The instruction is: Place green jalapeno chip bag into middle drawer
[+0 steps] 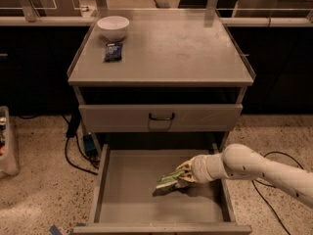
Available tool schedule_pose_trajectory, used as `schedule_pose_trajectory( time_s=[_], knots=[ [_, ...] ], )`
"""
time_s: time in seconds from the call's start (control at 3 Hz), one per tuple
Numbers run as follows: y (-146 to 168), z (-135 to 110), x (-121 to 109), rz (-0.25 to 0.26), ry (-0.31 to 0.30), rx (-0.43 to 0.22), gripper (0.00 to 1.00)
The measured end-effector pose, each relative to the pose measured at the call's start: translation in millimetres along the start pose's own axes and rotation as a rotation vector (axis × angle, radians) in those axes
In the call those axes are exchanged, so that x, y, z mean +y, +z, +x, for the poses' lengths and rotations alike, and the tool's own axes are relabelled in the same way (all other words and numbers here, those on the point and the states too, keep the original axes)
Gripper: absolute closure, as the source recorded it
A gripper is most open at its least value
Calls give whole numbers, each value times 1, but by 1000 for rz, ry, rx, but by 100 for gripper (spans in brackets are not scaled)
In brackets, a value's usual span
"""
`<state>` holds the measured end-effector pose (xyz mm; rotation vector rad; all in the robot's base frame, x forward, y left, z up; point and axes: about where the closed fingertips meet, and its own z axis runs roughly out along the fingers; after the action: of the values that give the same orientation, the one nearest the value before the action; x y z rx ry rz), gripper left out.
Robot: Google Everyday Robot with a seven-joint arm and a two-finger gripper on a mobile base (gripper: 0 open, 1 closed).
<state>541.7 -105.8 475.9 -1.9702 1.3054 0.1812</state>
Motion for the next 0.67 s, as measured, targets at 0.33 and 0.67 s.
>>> schedule_pose_trajectory(
  time_s=[0.33, 0.67],
  knots=[
    [10, 13, 21, -20, 42, 4, 96],
    [10, 13, 21, -20, 42, 4, 73]
  ],
)
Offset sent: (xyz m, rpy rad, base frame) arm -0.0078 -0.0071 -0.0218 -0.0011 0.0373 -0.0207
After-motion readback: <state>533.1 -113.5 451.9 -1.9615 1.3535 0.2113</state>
